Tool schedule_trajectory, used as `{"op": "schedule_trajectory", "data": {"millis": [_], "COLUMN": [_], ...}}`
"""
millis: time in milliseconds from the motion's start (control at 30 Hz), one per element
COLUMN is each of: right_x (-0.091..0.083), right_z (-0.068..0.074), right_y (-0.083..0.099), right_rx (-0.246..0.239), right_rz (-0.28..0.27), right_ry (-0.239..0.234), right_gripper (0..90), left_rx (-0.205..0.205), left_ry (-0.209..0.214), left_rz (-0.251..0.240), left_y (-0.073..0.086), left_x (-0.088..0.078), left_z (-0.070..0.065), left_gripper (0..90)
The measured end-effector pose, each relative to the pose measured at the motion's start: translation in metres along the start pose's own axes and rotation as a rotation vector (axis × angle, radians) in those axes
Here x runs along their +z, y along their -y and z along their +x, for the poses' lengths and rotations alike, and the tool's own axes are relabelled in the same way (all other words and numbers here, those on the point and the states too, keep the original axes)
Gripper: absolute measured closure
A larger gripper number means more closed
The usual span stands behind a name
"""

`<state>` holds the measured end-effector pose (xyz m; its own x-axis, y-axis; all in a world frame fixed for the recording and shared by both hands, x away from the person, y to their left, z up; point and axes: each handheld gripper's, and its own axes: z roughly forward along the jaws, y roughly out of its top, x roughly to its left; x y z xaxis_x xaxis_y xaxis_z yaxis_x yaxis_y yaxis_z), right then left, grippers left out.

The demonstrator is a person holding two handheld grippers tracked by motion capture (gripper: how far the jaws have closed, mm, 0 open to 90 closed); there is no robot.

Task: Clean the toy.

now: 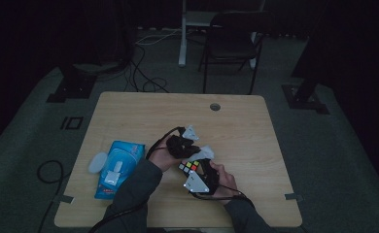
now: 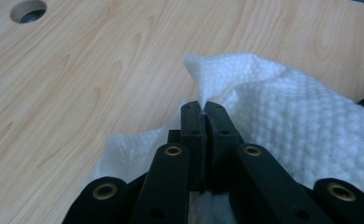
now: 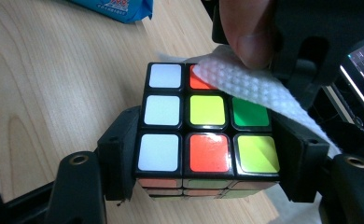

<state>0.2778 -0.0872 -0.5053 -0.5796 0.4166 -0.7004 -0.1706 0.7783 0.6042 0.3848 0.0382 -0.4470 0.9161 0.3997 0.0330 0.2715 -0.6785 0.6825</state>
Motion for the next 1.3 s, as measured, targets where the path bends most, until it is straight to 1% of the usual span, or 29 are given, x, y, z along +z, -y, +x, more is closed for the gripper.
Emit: {"op": "schedule_trajectory", "data": {"millis": [200,500,600,700,833,933,1033,1133,1233,1300], "right_x": [-0.0004,-0.0002,-0.0004,-0.0001,0.0000,-0.0006,-0.0010,-0.0007,-0.0008,-0.0010], "right_z": [-0.0011,0.0005,0.0005,0.0005,0.0000,-0.0011,-0.0024,-0.0021,-0.0030,-0.0039], "right_y": [0.0005,-0.0001,-0.0004,-0.0004,-0.0001,0.0005,0.0007,0.0007,0.0012,0.0016], "right_rx": [0.000,0.002,-0.003,-0.003,0.000,0.000,0.007,0.007,0.020,0.035], "right_rz": [-0.003,-0.003,-0.002,-0.001,0.000,-0.003,-0.006,-0.004,-0.007,-0.007], "right_ry": [0.001,-0.004,-0.005,-0.005,-0.002,0.001,0.000,-0.003,-0.009,-0.014], "right_gripper": [33.9,33.9,33.9,33.9,33.9,33.9,33.9,33.9,33.9,33.9], "left_rx": [0.007,-0.007,-0.009,-0.007,0.012,0.008,0.006,-0.001,-0.020,-0.025], "left_ry": [0.008,-0.023,-0.027,-0.023,0.000,0.003,-0.009,-0.028,-0.041,-0.051], "left_rz": [-0.003,0.020,0.021,0.019,0.004,-0.010,-0.008,-0.003,-0.014,-0.024], "left_y": [-0.0006,0.0040,0.0040,0.0031,-0.0005,-0.0014,0.0000,0.0019,0.0038,0.0048], "left_x": [-0.0002,-0.0004,-0.0003,0.0000,0.0005,0.0003,-0.0008,-0.0029,-0.0052,-0.0076], "left_z": [-0.0005,0.0060,0.0061,0.0045,-0.0015,-0.0021,-0.0005,0.0019,0.0039,0.0049], "left_gripper": [88.1,88.3,88.3,88.4,88.3,88.4,88.4,88.4,88.5,88.6]}}
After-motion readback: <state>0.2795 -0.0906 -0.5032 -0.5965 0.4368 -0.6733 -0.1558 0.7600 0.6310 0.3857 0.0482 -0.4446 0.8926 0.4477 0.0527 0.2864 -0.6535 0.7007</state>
